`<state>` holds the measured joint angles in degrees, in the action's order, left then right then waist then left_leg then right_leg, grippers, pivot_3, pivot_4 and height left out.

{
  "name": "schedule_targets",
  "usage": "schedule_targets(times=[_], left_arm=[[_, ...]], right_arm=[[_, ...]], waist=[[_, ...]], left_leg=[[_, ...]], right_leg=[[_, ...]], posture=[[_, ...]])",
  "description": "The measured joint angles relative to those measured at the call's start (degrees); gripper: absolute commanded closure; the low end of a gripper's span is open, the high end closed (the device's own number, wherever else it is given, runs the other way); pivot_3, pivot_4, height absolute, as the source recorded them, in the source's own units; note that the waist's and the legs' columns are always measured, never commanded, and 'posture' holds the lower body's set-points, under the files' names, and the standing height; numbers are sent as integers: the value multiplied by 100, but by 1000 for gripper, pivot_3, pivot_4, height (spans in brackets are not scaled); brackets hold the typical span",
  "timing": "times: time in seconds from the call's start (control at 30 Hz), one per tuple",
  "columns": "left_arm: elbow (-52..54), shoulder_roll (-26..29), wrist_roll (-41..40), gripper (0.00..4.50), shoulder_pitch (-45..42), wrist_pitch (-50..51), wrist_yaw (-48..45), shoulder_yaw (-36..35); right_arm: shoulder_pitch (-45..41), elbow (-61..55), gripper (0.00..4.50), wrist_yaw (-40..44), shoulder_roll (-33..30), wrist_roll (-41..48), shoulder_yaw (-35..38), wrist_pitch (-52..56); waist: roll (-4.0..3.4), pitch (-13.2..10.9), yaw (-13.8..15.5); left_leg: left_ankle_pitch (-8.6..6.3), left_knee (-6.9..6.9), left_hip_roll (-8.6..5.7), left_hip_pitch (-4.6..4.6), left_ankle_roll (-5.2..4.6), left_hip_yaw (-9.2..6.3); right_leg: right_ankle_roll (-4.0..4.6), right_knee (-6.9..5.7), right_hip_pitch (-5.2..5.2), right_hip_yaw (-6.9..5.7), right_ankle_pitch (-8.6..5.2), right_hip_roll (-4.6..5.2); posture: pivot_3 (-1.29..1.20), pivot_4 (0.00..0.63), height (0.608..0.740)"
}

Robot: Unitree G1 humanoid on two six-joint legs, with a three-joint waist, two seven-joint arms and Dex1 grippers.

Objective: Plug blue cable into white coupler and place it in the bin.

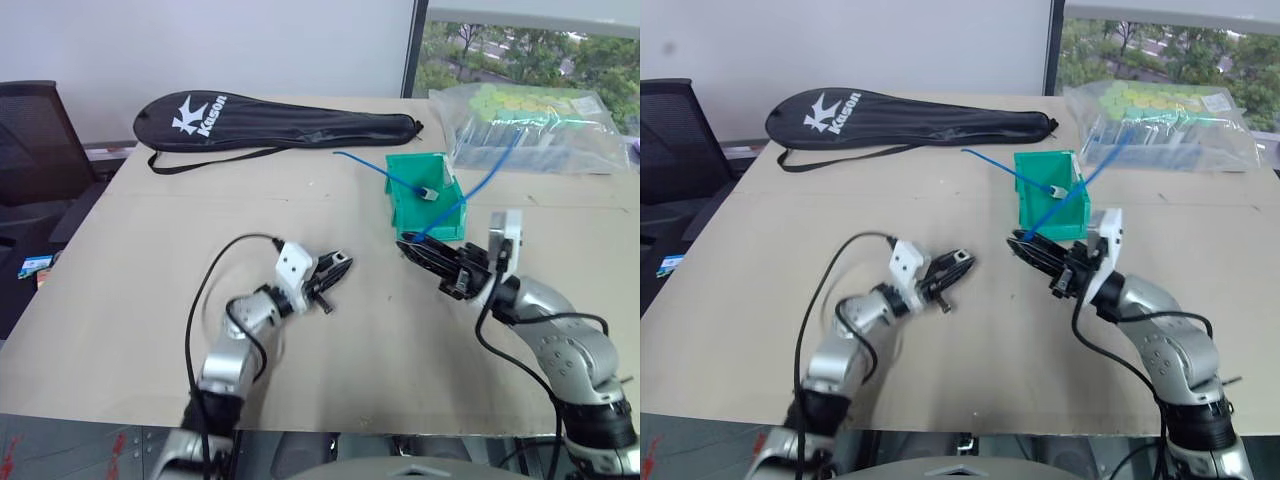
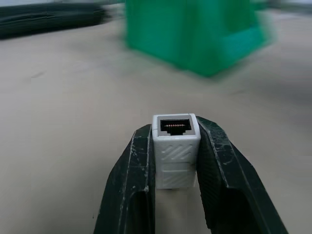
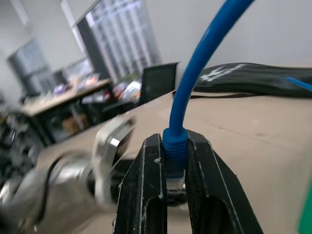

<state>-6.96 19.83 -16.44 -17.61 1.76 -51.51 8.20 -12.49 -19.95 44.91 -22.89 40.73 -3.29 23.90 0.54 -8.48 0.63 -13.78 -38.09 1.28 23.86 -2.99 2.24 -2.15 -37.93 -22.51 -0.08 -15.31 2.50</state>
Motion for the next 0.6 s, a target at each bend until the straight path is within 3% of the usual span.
schedule_targets(times=[0.2, 0.6], left_arm=[[-1271, -156, -166, 3923, -1437, -176, -1930, 503], [-2602, -308, -87, 3923, -2248, -781, -3202, 522]], right_arm=[[-663, 1094, 4500, 630, 210, -989, -577, -904], [-733, 1480, 4500, 992, 200, -1172, -520, -1170]], waist=[[12, -10, 5], [23, -20, 0]], left_leg=[[-5, 2, -4, 9, -6, 4], [-5, 2, 4, 15, -6, -6]], right_leg=[[-11, 2, -6, 2, -4, -3], [-11, -6, -17, 0, -4, -12]], posture=[[0, 150, 740], [0, 150, 740]])
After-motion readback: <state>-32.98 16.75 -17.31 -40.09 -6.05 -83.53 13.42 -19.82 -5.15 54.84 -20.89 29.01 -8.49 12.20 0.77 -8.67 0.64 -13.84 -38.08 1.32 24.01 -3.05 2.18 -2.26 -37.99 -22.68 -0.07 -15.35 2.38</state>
